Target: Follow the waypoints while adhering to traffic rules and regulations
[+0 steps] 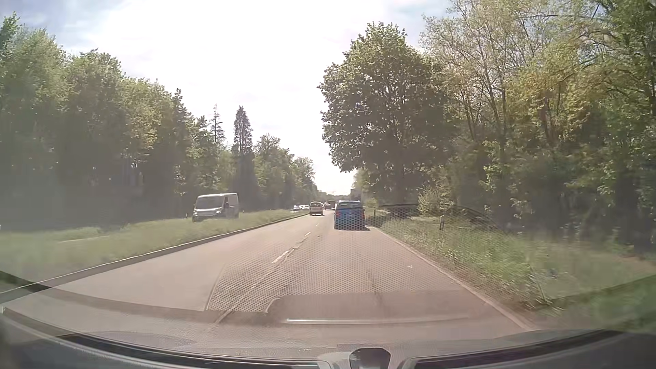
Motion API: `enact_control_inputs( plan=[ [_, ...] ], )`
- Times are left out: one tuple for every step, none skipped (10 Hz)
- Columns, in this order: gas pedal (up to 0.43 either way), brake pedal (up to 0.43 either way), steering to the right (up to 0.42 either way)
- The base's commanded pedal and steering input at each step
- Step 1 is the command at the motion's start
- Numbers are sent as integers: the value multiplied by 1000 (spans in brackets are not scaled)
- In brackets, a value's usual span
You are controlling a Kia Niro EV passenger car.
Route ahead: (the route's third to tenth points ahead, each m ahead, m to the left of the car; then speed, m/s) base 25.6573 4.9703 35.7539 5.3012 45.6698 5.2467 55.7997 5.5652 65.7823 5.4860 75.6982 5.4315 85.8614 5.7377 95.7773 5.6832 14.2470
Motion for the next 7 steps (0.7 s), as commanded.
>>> enact_control_inputs(
  plan=[
    [59,0,0],
    [59,0,0],
    [59,0,0],
    [59,0,0],
    [59,0,0],
    [59,0,0],
    [79,0,0]
  ],
)
